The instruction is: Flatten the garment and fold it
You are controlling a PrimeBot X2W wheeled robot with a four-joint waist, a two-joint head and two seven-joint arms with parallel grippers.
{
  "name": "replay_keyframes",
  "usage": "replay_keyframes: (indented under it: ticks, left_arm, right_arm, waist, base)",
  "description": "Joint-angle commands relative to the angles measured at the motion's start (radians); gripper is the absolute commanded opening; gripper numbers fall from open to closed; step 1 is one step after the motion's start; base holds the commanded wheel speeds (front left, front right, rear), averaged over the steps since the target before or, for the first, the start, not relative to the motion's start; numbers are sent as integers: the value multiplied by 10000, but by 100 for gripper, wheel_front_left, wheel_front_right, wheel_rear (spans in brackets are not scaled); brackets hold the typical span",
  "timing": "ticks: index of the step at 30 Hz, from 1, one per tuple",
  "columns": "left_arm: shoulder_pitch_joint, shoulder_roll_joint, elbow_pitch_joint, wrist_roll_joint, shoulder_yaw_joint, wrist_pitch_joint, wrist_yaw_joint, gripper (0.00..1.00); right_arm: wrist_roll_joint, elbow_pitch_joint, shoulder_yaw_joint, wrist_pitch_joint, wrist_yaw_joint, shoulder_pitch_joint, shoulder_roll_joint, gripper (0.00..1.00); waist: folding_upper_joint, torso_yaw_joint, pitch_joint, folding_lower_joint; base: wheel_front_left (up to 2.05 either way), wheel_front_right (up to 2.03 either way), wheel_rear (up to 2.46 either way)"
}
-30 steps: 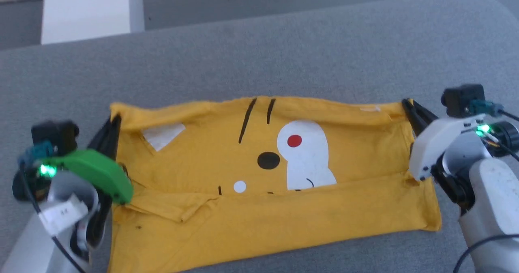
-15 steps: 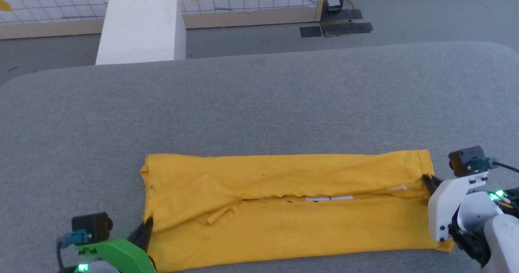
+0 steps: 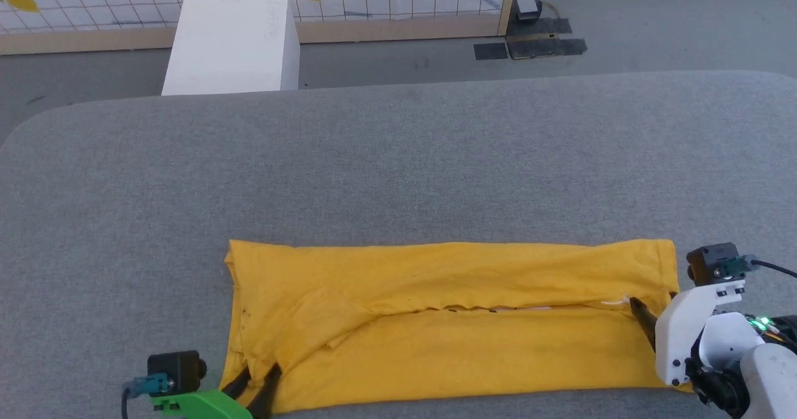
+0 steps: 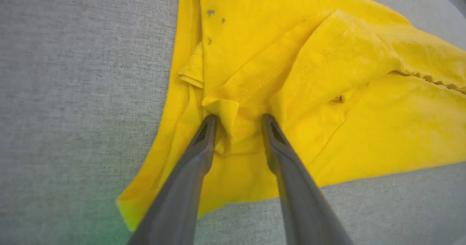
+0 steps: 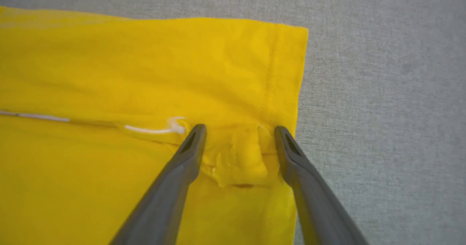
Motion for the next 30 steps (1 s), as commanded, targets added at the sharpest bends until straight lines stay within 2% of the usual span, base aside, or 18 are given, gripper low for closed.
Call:
replay_keyframes:
  ticks: [1,6,14,18,23,30]
  left_arm:
    - [110,-42,165,-23,-29,-43,10,100]
    - [62,-56,-21,313,78,-740,118,100]
    - [-593,-327,7,1436,447,-2987,685,100]
    - [-1130,-570,201,1802,632,-3733,837,100]
    - [-1934,-785,456,2598,854,-4049,966,100]
    - [-2777,-1553,190,3669,1870,-4082,663,100]
  right_arm:
    - [121,-97,-182,-28,-17,278,95,100]
    - [367,-744,-809,-379,-17,836,433,100]
    - [457,-2259,-2208,-1322,-17,1917,1544,100]
    - [277,-2681,-2883,-1734,-17,2077,1973,100]
    - [-47,-2687,-3439,-1899,-17,1954,2225,100]
    - [-319,-1809,-4053,-1553,-17,1205,2342,100]
  waist:
    - [0,17,-108,1]
    - [0,107,-345,1]
    - [0,226,-695,1]
    - [0,245,-741,1]
    - [0,287,-743,1]
    - [0,284,-604,1]
  base:
    - [0,0,0]
    - [0,0,0]
    - [0,0,0]
    - [0,0,0]
    - [0,0,0]
    - [0,0,0]
